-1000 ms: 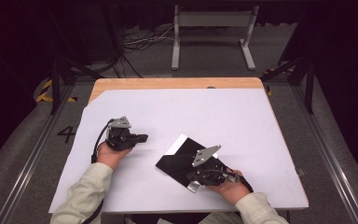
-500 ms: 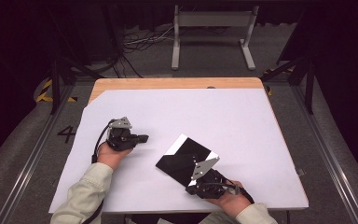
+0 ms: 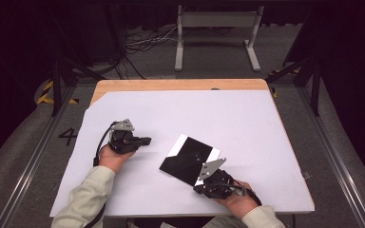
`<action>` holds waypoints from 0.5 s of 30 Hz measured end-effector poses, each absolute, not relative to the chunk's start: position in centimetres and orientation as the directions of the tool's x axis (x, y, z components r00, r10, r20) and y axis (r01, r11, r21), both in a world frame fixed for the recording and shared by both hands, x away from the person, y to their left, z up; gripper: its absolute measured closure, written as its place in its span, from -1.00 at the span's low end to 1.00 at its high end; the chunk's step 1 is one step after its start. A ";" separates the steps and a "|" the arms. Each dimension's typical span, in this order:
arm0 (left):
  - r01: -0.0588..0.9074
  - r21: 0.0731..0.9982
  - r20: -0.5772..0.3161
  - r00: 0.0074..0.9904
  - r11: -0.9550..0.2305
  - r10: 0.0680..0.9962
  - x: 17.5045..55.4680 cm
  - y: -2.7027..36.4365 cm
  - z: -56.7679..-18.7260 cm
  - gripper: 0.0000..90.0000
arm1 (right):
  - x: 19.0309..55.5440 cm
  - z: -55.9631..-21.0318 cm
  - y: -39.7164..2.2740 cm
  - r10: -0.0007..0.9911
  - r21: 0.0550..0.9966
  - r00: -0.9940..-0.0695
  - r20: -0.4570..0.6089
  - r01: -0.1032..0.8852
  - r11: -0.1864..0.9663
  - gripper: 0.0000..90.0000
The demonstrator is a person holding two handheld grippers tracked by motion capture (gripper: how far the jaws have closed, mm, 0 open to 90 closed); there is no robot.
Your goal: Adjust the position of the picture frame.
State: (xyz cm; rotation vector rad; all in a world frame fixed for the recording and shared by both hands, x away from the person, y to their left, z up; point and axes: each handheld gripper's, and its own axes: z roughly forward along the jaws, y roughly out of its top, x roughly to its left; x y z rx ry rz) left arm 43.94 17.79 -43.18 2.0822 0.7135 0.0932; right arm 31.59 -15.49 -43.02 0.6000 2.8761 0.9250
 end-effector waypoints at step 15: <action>0.472 0.777 -0.193 0.809 -0.416 0.556 44.2 17.6 -43.1 0.98 | 35.8 -42.8 -18.0 0.503 0.553 -0.864 -0.007 0.416 0.722 1.00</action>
